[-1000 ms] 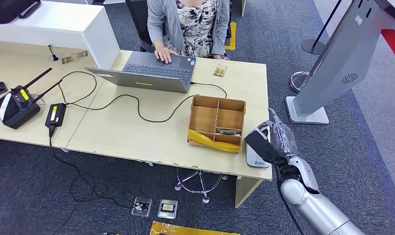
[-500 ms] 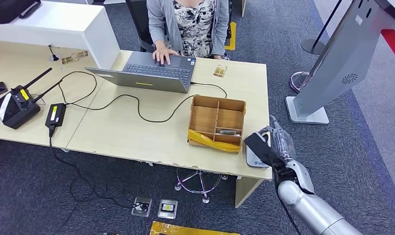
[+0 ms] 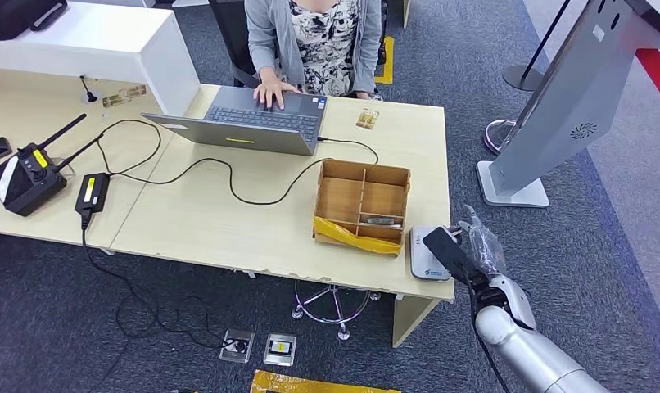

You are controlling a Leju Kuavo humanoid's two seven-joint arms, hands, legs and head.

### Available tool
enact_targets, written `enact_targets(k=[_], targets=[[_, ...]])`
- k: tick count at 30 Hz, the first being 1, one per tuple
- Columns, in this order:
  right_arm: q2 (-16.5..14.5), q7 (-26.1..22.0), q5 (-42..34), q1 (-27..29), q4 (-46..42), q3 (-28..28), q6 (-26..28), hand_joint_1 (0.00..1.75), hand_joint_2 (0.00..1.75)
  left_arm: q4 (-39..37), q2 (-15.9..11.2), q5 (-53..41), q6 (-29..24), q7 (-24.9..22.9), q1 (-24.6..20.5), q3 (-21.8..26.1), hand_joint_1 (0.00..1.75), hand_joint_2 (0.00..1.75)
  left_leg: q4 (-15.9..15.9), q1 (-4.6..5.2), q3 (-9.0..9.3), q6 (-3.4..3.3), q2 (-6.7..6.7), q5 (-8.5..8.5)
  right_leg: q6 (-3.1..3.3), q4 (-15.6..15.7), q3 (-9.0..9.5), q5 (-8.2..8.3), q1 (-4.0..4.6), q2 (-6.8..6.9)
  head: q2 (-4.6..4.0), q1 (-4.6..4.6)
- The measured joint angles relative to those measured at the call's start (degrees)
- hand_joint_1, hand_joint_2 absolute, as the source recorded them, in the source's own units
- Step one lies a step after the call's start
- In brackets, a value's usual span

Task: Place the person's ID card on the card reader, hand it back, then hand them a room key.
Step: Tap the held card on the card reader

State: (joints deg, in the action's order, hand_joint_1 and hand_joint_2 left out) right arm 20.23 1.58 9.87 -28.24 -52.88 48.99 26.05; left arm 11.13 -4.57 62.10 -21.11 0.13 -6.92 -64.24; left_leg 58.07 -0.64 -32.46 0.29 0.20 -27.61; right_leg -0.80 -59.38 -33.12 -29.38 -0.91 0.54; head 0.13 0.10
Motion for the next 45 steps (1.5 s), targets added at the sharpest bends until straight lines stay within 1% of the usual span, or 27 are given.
enact_targets(k=[8,21,27,29,32,35,38,41,45], targets=[[-0.01,-3.31,-3.97,-1.28,3.46,-0.15,-0.93,1.75,1.75,0.00,0.03,0.64,-1.03,-0.17,0.00,0.00,0.00,0.00,0.00,0.00,0.00,0.00,0.00,0.00,0.00,0.00,0.02,0.00,0.00,0.01,0.00,0.00],[-1.38,-7.12,-7.85,-2.45,8.08,0.10,-1.02,1.75,1.75,0.00,0.28,1.16,-1.77,-0.51,0.00,0.00,0.00,0.00,0.00,-0.01,0.04,0.00,-0.01,0.00,0.00,0.00,0.04,0.01,0.01,-0.05,0.00,-0.01],[-2.66,-9.79,-8.79,-2.68,10.15,0.15,-0.58,1.75,1.75,0.01,1.00,1.14,-4.49,-0.84,0.00,0.00,0.00,0.00,0.00,-0.01,0.08,0.00,-0.06,0.00,0.02,0.00,0.06,0.03,0.01,-0.11,0.00,-0.01],[-3.16,-10.53,-8.88,-2.86,10.66,0.19,-0.31,1.75,1.75,0.02,1.26,1.11,-4.29,-0.87,0.00,0.00,0.00,0.00,0.00,-0.01,0.08,0.00,-0.07,0.00,0.02,-0.01,0.06,0.04,0.01,-0.11,0.00,0.00],[-3.92,-11.08,-8.34,-2.96,10.93,0.27,0.88,1.75,1.75,0.01,1.29,0.77,-2.36,-1.02,0.00,0.01,0.00,0.00,0.00,-0.02,0.06,0.01,-0.06,0.01,0.02,-0.01,0.06,0.04,0.01,-0.10,0.00,-0.01],[-4.80,-9.77,-5.78,-3.19,10.68,0.40,3.28,1.75,1.75,0.01,0.96,0.02,-0.26,-1.36,-0.02,-0.02,0.00,0.00,0.00,-0.02,0.05,0.01,-0.06,0.01,0.03,-0.03,0.05,0.05,0.02,-0.10,0.00,0.00],[-5.09,-6.72,-1.86,-4.00,8.80,0.37,4.88,1.75,1.75,0.00,0.69,-0.73,1.03,-1.07,-0.03,-0.04,0.00,0.00,0.00,-0.02,0.04,0.02,-0.06,0.02,0.04,-0.03,0.04,0.06,0.02,-0.09,0.00,0.00],[-4.98,-2.77,3.29,-5.17,5.19,-0.01,4.49,1.75,1.75,0.00,0.41,-1.31,1.76,0.06,-0.03,-0.05,0.00,0.00,0.00,-0.02,0.05,0.02,-0.06,0.03,0.04,-0.03,0.03,0.06,0.02,-0.10,0.00,-0.01],[-4.85,1.02,9.79,-6.76,0.04,-1.02,2.51,1.75,1.75,0.00,0.11,-1.93,2.47,1.68,-0.02,-0.07,0.00,0.00,0.00,-0.01,0.04,0.03,-0.06,0.03,0.03,-0.03,0.03,0.06,0.01,-0.10,0.00,-0.01]])
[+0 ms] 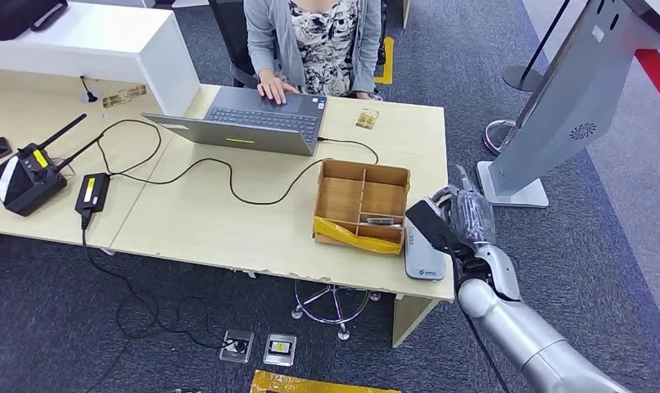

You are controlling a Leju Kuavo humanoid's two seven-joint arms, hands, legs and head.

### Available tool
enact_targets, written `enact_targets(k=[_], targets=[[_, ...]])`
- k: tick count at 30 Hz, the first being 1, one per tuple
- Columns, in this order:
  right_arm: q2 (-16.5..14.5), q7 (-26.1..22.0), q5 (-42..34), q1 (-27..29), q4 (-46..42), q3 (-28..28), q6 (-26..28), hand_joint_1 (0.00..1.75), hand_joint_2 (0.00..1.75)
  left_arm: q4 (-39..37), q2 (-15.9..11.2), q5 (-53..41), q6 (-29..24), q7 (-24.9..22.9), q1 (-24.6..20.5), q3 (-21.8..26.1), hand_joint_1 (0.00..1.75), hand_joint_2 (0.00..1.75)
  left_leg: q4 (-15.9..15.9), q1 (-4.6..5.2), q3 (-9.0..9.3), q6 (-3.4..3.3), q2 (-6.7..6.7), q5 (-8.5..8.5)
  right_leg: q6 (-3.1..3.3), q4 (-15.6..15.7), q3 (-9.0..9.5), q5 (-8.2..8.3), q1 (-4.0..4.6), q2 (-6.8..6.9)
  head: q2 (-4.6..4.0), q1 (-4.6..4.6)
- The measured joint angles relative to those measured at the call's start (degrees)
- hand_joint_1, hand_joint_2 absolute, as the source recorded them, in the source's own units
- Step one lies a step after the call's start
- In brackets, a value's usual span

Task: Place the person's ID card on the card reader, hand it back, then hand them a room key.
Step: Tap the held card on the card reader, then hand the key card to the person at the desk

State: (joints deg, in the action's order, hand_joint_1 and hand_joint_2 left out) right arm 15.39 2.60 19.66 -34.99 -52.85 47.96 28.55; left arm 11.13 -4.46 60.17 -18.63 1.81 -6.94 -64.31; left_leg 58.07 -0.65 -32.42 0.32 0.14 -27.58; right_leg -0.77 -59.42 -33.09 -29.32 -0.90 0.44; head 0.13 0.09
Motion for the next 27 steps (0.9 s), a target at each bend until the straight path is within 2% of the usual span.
enact_targets(k=[7,13,22,27], targets=[[1.08,5.67,6.46,-3.44,-8.37,-1.90,-4.17,1.75,1.75,0.00,-0.42,-1.29,1.31,0.79,0.01,-0.58,0.00,0.00,0.01,0.01,0.01,0.00,0.01,0.00,0.00,0.01,0.00,0.00,-0.01,0.01,0.00,0.01],[1.89,7.84,8.52,-4.70,-12.59,-2.62,-6.03,1.75,1.75,0.00,-0.68,-1.77,1.54,0.76,0.00,-1.37,0.00,0.00,0.01,0.00,0.01,0.00,0.00,0.00,0.00,0.01,-0.01,0.00,0.00,0.00,0.00,0.01],[1.78,9.51,11.33,-7.68,-13.11,-3.13,-7.34,1.75,1.75,0.00,-0.75,-4.39,2.64,1.27,-0.59,-2.62,0.00,0.00,0.01,0.00,-0.01,0.02,0.01,0.02,0.00,0.00,0.00,0.01,0.00,0.02,0.00,0.00],[0.50,9.04,12.13,-10.45,-10.61,-3.09,-7.52,1.75,1.75,0.00,-0.74,-5.61,3.65,1.27,-2.03,-3.18,0.00,0.00,0.01,0.00,-0.02,0.03,0.02,0.03,0.00,0.00,0.00,0.01,0.00,0.02,0.00,0.01]])
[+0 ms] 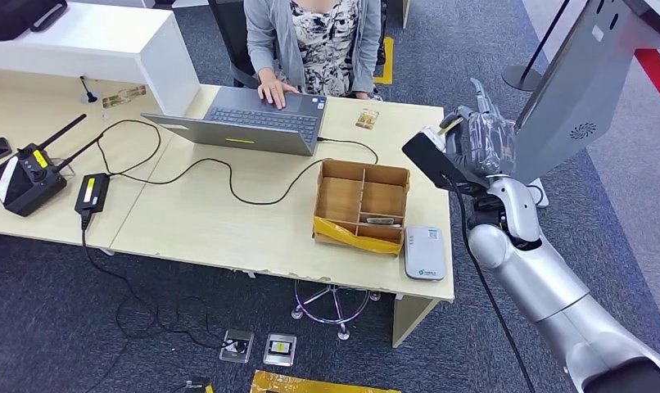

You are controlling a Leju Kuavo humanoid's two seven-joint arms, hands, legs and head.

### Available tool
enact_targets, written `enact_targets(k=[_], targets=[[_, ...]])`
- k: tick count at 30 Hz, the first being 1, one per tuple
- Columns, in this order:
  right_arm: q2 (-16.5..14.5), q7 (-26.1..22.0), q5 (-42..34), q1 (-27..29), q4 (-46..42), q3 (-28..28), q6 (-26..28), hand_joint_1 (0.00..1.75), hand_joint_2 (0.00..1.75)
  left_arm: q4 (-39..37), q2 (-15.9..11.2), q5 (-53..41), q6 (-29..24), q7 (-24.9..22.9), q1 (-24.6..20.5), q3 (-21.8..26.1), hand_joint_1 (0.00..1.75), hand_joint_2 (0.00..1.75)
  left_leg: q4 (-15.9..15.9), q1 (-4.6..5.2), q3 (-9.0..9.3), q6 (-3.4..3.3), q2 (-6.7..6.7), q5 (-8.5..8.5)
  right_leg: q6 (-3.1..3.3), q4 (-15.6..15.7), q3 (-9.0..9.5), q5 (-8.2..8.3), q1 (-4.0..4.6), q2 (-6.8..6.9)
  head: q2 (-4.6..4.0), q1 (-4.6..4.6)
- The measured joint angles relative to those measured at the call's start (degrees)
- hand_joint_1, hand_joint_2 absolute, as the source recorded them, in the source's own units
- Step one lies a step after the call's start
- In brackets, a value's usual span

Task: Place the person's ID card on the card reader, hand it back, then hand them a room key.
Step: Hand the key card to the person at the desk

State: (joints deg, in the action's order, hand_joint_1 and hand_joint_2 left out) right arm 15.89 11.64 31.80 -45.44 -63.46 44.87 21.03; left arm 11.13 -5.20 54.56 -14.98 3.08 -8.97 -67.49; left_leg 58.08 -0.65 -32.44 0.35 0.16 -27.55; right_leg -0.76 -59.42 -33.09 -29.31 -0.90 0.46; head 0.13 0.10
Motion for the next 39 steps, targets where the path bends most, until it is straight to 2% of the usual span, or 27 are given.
enact_targets(k=[12,22,39], targets=[[-4.42,-0.45,1.10,-2.48,7.57,0.50,0.15,1.75,1.75,0.00,0.12,-0.43,0.05,-2.03,-1.12,-1.54,0.00,0.00,0.00,0.00,-0.03,0.00,0.00,0.00,0.00,0.00,-0.03,-0.01,0.00,0.01,0.00,-0.01],[-5.52,-0.83,1.10,-2.49,11.13,1.09,0.26,1.75,1.75,0.00,0.15,-0.42,0.03,-2.44,-1.13,-2.28,0.00,0.00,0.00,0.00,-0.02,0.00,0.00,0.00,0.00,0.00,-0.03,0.00,0.00,0.00,0.00,0.00],[-7.81,-4.88,0.62,-2.18,17.17,1.40,1.84,1.75,1.75,0.00,0.13,-1.50,0.86,-2.99,-1.01,-2.56,0.00,0.00,0.00,0.00,-0.01,0.00,0.00,0.00,0.00,0.00,-0.04,0.00,0.00,-0.01,0.00,-0.01]])
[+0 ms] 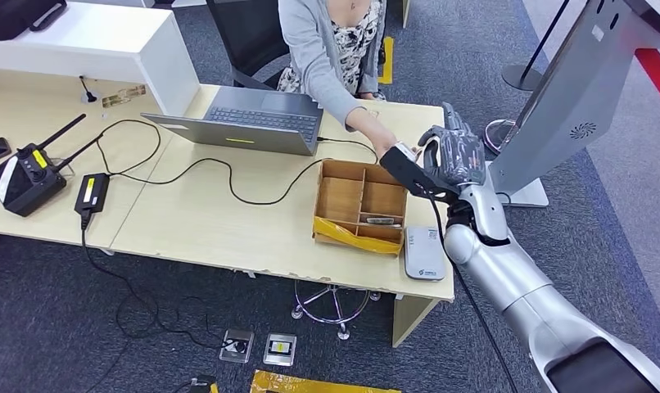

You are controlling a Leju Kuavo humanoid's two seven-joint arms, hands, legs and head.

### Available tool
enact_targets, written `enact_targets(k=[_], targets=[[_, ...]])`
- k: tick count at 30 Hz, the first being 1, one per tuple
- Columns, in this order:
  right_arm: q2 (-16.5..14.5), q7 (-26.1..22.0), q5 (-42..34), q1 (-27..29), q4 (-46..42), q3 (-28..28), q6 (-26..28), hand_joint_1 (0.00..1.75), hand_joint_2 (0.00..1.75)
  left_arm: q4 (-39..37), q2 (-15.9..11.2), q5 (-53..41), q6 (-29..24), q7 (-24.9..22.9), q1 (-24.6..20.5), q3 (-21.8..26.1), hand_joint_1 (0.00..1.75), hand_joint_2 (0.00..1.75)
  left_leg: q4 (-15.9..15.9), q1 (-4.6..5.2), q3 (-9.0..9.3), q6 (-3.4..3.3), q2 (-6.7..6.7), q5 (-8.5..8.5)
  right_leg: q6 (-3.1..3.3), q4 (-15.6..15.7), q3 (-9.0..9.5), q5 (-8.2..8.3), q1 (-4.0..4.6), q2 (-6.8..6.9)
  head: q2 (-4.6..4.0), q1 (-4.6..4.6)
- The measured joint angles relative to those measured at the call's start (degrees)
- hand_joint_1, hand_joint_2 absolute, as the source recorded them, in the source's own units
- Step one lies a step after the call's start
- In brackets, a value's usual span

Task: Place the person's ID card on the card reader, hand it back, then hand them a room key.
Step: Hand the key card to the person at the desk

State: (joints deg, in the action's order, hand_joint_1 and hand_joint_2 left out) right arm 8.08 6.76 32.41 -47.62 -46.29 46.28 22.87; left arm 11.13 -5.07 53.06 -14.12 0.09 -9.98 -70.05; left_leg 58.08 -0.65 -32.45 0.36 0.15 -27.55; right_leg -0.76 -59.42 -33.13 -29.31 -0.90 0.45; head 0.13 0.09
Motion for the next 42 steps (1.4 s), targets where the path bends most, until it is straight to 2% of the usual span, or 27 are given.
enact_targets(k=[1,4,5,10,14,20,25,29,37,42], targets=[[-0.02,-0.01,-0.01,0.00,0.16,0.02,0.03,1.69,1.75,0.00,0.00,-0.05,0.07,-0.04,-0.01,0.00,0.00,0.00,0.00,0.00,0.00,0.00,0.01,0.00,0.00,0.00,0.00,0.00,0.00,0.02,0.00,0.01],[-0.27,-0.07,-0.07,0.03,0.56,0.04,0.09,0.38,0.44,0.00,0.01,-0.12,0.17,-0.11,-0.01,0.00,0.00,0.00,0.00,0.00,-0.01,0.00,0.02,0.00,0.00,0.00,0.00,0.00,0.00,0.04,0.00,0.00],[-0.38,-0.16,-0.13,0.05,0.68,0.04,0.09,0.00,0.00,0.00,0.01,-0.14,0.19,-0.15,-0.01,0.00,0.00,0.00,0.00,0.00,-0.01,0.00,0.02,0.00,0.00,0.00,0.00,0.00,0.00,0.03,0.00,-0.01],[-0.86,-2.01,-1.10,0.35,1.36,0.02,-0.05,0.00,0.00,0.00,0.00,-0.23,0.20,-0.30,-0.04,0.00,0.00,0.00,0.00,0.00,0.00,0.00,-0.01,0.00,0.00,0.00,-0.01,0.00,0.00,-0.02,0.00,-0.01],[-1.32,-1.61,-1.09,0.56,1.87,0.04,-0.90,0.00,0.00,0.00,0.00,-0.04,0.17,-0.45,-0.06,0.00,0.00,0.00,0.00,0.00,0.00,0.00,-0.01,0.00,0.00,0.00,0.00,0.00,0.00,-0.01,0.00,0.00],[-1.07,2.75,2.41,2.04,0.12,0.04,-1.32,0.00,0.00,0.00,0.02,0.85,-0.08,-0.46,0.28,0.01,0.00,0.00,0.00,0.00,0.02,0.01,-0.01,0.00,0.00,0.00,-0.01,0.00,0.00,-0.05,0.00,-0.01],[0.83,7.80,6.14,4.69,-6.58,-0.04,-3.66,0.00,0.00,0.00,0.01,1.83,-0.48,-0.14,1.08,0.02,0.00,0.00,0.01,0.00,0.02,0.00,-0.02,-0.01,0.00,0.01,-0.02,0.00,0.00,-0.08,0.00,-0.01],[3.58,13.14,8.64,8.12,-16.85,-0.43,-7.83,0.00,1.75,0.00,-0.01,2.62,-0.76,0.87,1.70,0.04,0.00,0.00,0.01,0.00,0.02,0.01,-0.02,-0.02,0.00,0.02,-0.03,0.00,0.00,-0.09,0.00,-0.01],[8.14,20.09,21.76,15.09,-35.25,-0.55,-11.57,0.00,1.75,-0.02,-0.08,3.72,-0.73,1.60,2.62,0.18,0.00,0.00,0.00,-0.01,0.05,0.03,-0.06,-0.03,0.00,0.02,-0.02,0.00,0.00,-0.13,0.00,0.00],[9.11,21.16,24.05,18.83,-44.79,-0.42,-13.14,0.00,1.75,-0.04,-0.11,4.78,-0.89,1.60,2.84,0.24,0.00,0.00,0.00,-0.01,0.05,0.04,-0.09,-0.03,0.00,0.02,-0.02,0.00,0.01,-0.15,0.00,0.00]])
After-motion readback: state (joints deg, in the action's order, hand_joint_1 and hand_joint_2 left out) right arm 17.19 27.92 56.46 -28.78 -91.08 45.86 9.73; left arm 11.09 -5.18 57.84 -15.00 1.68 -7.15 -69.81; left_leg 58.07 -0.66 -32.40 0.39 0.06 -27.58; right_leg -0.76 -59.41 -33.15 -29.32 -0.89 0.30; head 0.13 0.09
